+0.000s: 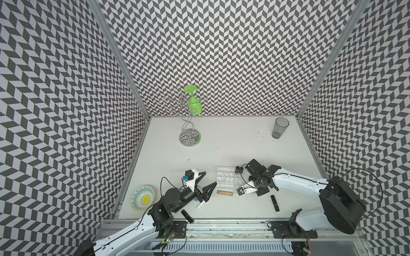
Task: Arrange the lipsticks in the organizer
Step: Pick up the lipstick at the center of the board.
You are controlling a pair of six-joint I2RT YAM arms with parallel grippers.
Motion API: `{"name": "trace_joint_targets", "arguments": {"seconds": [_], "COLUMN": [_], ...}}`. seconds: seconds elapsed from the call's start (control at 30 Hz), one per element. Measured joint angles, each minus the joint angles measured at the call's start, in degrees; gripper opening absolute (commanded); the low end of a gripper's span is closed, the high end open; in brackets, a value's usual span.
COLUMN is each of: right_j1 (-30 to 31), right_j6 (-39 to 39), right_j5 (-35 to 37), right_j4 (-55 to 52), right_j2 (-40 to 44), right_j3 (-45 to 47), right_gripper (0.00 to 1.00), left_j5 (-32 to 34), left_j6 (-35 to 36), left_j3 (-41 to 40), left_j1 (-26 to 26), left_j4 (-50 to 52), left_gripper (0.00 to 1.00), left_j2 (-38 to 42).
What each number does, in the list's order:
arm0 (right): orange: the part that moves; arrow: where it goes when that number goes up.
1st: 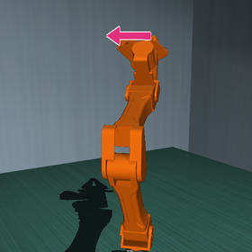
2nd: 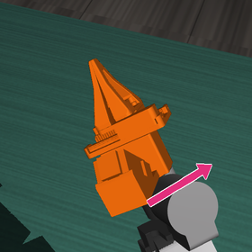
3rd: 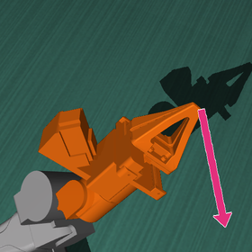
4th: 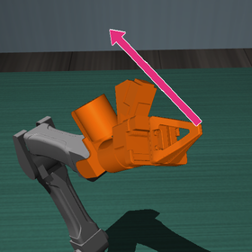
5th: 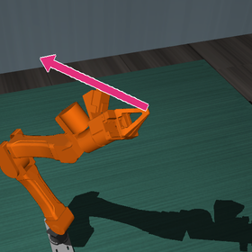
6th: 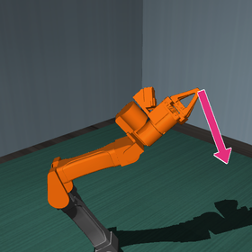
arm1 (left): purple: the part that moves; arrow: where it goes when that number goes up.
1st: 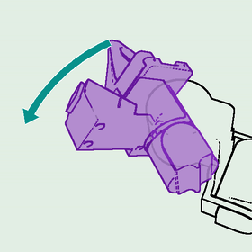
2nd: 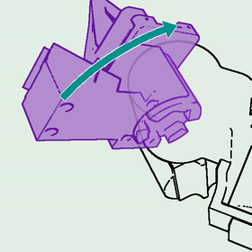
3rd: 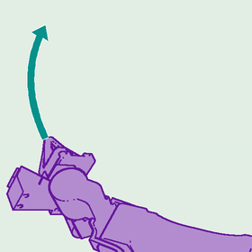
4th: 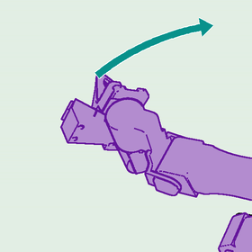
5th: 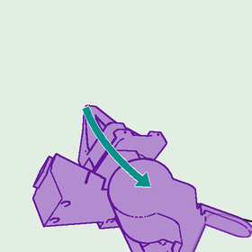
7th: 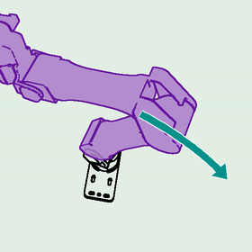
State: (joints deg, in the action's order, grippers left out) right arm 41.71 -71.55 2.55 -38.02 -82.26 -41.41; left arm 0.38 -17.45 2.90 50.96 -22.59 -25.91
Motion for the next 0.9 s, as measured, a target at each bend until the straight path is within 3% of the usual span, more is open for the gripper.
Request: {"name": "trace_joint_targets", "arguments": {"seconds": [0.27,0.37,0.53,0.63,0.73,0.9], "right_j1": [0.5,0.5,0.7,2.5,6.5,12.6], "right_j6": [0.3,1.1,6.1,14.6,26.2,51.2], "right_j5": [-3.3,-8.1,-22.1,-27.8,-29.1,-19.2], "right_j4": [-3.4,-4.6,-0.1,9.2,22.9,40.0], "right_j2": [4.5,9.6,18.3,24.2,31.7,39.0], "right_j3": [-3.2,-8.1,-13.1,-9.9,-2.1,6.6], "right_gripper": [0.0,0.0,0.0,0.0,0.0,0.0], "left_j5": [0.0,0.0,0.0,-0.1,-0.5,-1.1], "left_j6": [0.0,0.0,-0.1,-0.3,-0.7,-1.8], "left_j3": [0.0,0.0,0.0,0.0,0.0,0.0], "left_j1": [0.0,0.0,0.0,0.0,0.0,0.0], "left_j4": [-0.2,-0.2,-0.5,-0.7,-1.7,-3.1], "left_gripper": [0.88,0.88,0.88,0.89,0.89,0.89], "left_j2": [-1.6,-3.1,-3.9,-4.2,-4.2,-5.4]}}
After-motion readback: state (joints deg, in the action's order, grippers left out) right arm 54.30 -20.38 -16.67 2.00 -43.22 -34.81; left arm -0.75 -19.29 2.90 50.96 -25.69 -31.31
